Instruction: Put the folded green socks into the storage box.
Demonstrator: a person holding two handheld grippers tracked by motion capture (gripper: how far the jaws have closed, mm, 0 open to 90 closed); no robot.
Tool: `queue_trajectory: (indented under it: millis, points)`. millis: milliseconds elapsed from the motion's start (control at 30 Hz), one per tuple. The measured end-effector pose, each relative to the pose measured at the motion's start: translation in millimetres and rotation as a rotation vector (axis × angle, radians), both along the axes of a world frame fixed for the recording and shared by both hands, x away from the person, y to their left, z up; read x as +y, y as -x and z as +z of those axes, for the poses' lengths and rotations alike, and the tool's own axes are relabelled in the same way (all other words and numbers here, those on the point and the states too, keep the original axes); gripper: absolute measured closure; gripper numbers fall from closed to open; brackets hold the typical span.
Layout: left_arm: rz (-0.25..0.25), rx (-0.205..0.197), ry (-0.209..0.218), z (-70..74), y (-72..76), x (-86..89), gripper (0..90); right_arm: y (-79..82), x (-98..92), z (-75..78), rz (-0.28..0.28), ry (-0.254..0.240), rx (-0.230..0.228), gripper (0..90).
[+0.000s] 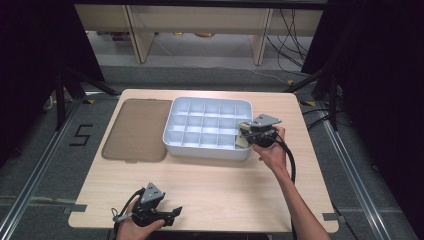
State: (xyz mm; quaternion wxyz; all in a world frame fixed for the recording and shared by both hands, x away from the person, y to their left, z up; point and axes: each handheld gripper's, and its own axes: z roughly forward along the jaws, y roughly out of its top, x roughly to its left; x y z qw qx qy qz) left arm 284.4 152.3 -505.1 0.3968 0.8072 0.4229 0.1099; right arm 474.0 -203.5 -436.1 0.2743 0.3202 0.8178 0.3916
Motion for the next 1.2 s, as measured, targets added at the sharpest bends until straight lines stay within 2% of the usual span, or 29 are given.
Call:
queue_trajectory:
  millis: [33, 67, 233, 267, 300, 333, 467, 500, 633, 667, 767, 833, 867, 900, 1000, 1033, 1100, 1133, 1200]
  points:
    - [0.000, 0.000, 0.000, 0.0, 0.0, 0.0, 20.7, 0.5, 0.8, -0.5, 0.001, 0.002, 0.013, 72.8]
    - [-0.013, 0.008, -0.007, 0.5, -0.3, 0.4, 20.7, 0.6, 1.9, -1.7, -0.002, 0.004, 0.008, 72.8]
    - [-0.010, 0.009, -0.004, 0.2, 0.0, 0.0, 20.7, -0.2, 3.6, -4.9, 0.008, 0.033, 0.015, 72.7]
    - [-0.010, 0.003, -0.005, 0.1, 0.0, -0.1, 20.7, -0.3, 4.4, -7.0, 0.005, 0.034, 0.005, 72.6]
    - [-0.009, 0.005, -0.004, 0.1, -0.1, -0.1, 20.7, 0.1, 4.4, -6.7, 0.006, 0.035, 0.022, 72.5]
    - [-0.008, 0.007, -0.003, 0.1, 0.0, -0.1, 20.7, -0.5, 4.2, -7.5, 0.012, 0.046, 0.006, 72.5]
    - [-0.009, 0.004, -0.005, 0.1, -0.2, 0.1, 20.7, 0.6, 5.2, -9.1, 0.019, 0.056, 0.011, 72.4]
    - [-0.001, 0.000, -0.007, 0.2, 0.1, -0.1, 20.7, 1.2, 5.9, -9.8, 0.021, 0.054, 0.024, 72.3]
    - [-0.008, 0.004, -0.006, 0.1, -0.1, 0.0, 20.7, 2.0, 7.2, -13.8, 0.034, 0.078, 0.017, 72.2]
    - [-0.008, 0.006, -0.005, 0.2, 0.0, 0.0, 20.7, 2.9, 7.7, -15.4, 0.030, 0.077, 0.031, 72.2]
    - [-0.005, 0.017, 0.003, 0.1, 0.4, -0.6, 20.7, 2.4, 7.9, -18.0, 0.055, 0.096, 0.034, 71.6]
    - [-0.006, 0.015, -0.002, 0.3, 0.4, -0.1, 20.7, 2.9, 8.2, -19.4, 0.049, 0.097, 0.044, 71.2]
    - [0.003, 0.014, 0.010, 0.0, 0.6, -1.0, 20.7, 2.1, 8.6, -20.6, 0.056, 0.097, 0.038, 71.1]
    - [0.001, 0.013, -0.003, 0.2, 0.4, -0.3, 20.7, 2.2, 9.1, -21.6, 0.058, 0.101, 0.047, 71.0]
    - [0.004, 0.009, -0.003, -0.1, 0.5, -0.8, 20.7, 2.7, 8.8, -23.0, 0.049, 0.098, 0.085, 69.9]
    - [0.004, 0.009, -0.001, -0.1, 0.6, -1.0, 20.7, 1.8, 8.1, -23.1, 0.050, 0.102, 0.080, 69.0]
    - [0.007, 0.003, -0.002, -0.6, 0.7, -1.7, 20.7, 1.4, 6.8, -23.2, 0.044, 0.088, 0.102, 63.9]
    - [0.004, 0.007, -0.001, -0.4, 0.7, -1.4, 20.7, 1.7, 6.0, -22.5, 0.019, 0.068, 0.098, 62.2]
    - [0.001, 0.012, -0.003, 0.0, 0.4, -0.8, 20.7, 2.0, 3.8, -18.6, 0.016, 0.053, 0.103, 60.0]
